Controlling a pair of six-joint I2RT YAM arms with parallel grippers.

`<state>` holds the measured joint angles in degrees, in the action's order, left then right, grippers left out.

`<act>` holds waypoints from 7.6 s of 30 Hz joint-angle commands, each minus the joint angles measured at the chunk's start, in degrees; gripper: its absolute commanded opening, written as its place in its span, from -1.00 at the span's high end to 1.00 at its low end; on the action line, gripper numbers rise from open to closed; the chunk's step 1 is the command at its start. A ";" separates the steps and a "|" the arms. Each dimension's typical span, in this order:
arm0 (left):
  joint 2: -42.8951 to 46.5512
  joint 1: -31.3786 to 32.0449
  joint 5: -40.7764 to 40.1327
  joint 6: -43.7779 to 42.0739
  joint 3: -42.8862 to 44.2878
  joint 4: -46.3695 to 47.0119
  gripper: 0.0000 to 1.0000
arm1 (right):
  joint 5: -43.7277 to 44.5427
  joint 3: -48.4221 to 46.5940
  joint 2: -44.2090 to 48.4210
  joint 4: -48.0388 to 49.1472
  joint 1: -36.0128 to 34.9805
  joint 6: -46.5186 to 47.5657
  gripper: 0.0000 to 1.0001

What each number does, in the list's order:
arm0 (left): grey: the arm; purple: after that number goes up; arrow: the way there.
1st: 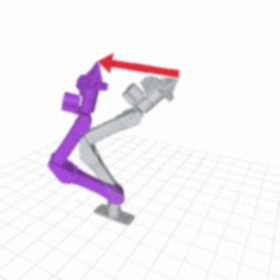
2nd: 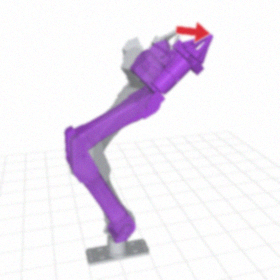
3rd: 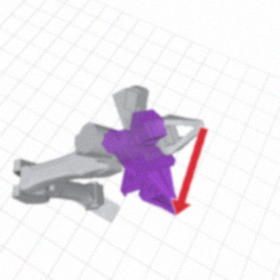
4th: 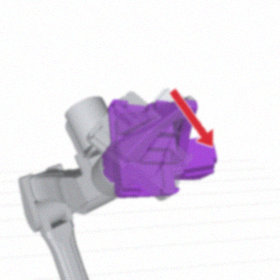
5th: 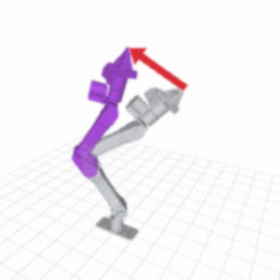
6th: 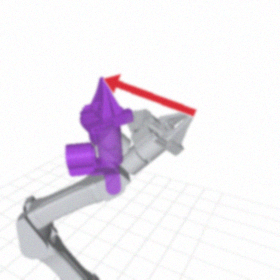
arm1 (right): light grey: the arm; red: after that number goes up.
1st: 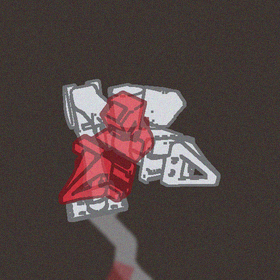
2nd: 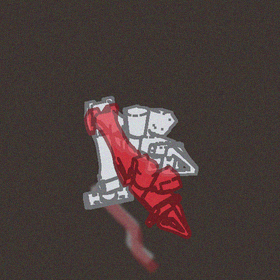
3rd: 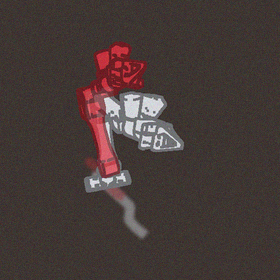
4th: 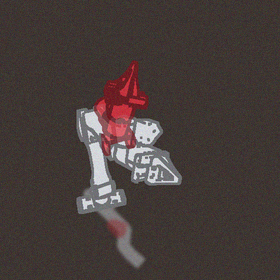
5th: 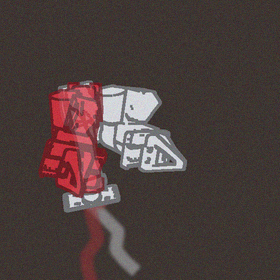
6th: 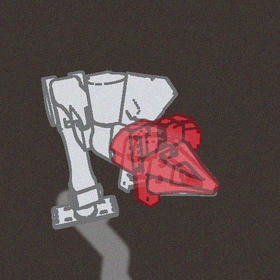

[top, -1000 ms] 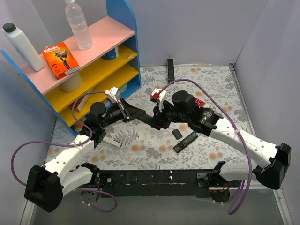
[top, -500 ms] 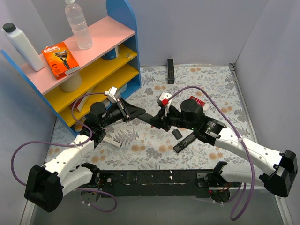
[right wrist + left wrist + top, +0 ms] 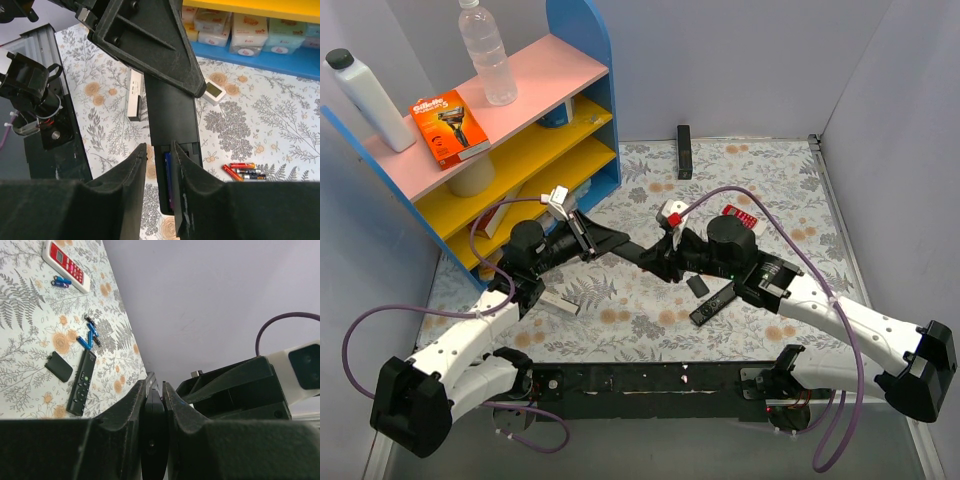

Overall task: Load the batteries into the remote control
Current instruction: Load the battery into the remote control, then pick up the battery from the center of the board, then load the battery into the remote control.

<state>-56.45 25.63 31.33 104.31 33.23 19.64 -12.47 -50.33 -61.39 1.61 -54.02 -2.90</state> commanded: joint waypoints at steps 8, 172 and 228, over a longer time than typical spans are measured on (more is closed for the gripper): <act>3.01 0.21 -6.10 -8.42 -4.05 -6.36 1.00 | 7.89 -14.70 -3.03 -21.54 1.63 0.43 -0.18; -1.30 0.30 1.89 -9.30 -3.79 -2.50 1.00 | 29.18 -4.61 -32.32 -26.84 32.40 -18.76 0.94; -4.64 0.21 6.72 0.63 -10.38 15.52 1.00 | 12.29 -35.89 -25.45 -56.89 -5.83 7.47 0.97</act>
<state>-62.48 25.67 36.47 103.59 23.07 31.77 -0.40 -82.76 -85.84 -55.29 -59.66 3.49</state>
